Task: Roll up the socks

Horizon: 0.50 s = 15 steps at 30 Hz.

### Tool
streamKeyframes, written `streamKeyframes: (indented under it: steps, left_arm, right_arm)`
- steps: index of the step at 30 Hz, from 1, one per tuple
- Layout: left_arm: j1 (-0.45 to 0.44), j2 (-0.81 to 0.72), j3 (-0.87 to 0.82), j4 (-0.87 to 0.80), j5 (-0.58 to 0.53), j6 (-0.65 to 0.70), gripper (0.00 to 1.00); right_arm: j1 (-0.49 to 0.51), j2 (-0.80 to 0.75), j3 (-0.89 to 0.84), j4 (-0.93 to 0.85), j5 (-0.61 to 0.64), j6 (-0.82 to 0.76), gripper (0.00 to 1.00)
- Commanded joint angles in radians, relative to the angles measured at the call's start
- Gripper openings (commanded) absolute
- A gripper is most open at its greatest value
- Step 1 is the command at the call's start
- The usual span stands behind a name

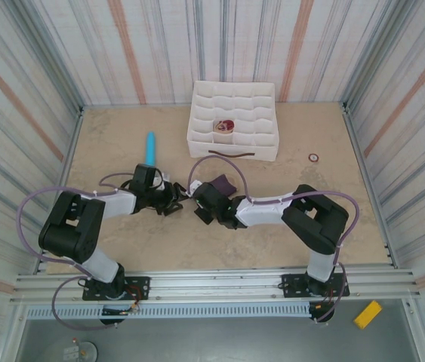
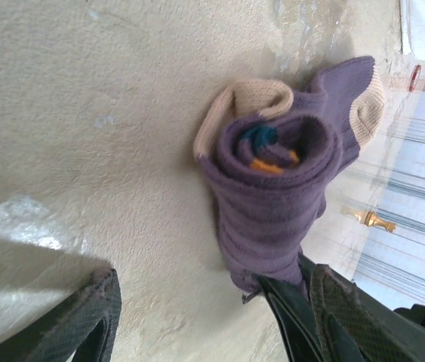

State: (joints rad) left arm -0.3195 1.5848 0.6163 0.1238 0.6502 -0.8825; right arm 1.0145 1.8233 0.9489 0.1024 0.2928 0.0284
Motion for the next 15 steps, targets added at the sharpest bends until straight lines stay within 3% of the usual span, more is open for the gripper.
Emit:
streamKeyframes:
  steps: [1,8,15]
  left_arm:
    - [0.010,0.045,-0.055,-0.110,-0.033,0.015,0.68]
    - [0.020,-0.003,-0.078,-0.061,-0.014,0.011,0.67]
    - [0.019,-0.054,-0.087,-0.049,-0.015,0.020,0.66]
  right_arm:
    - [-0.010,0.066,-0.057,-0.194,-0.048,0.048,0.00]
    - [-0.084,0.058,-0.058,-0.205,-0.254,0.072,0.00]
    - [-0.282,0.081,-0.055,-0.161,-0.746,0.201,0.00]
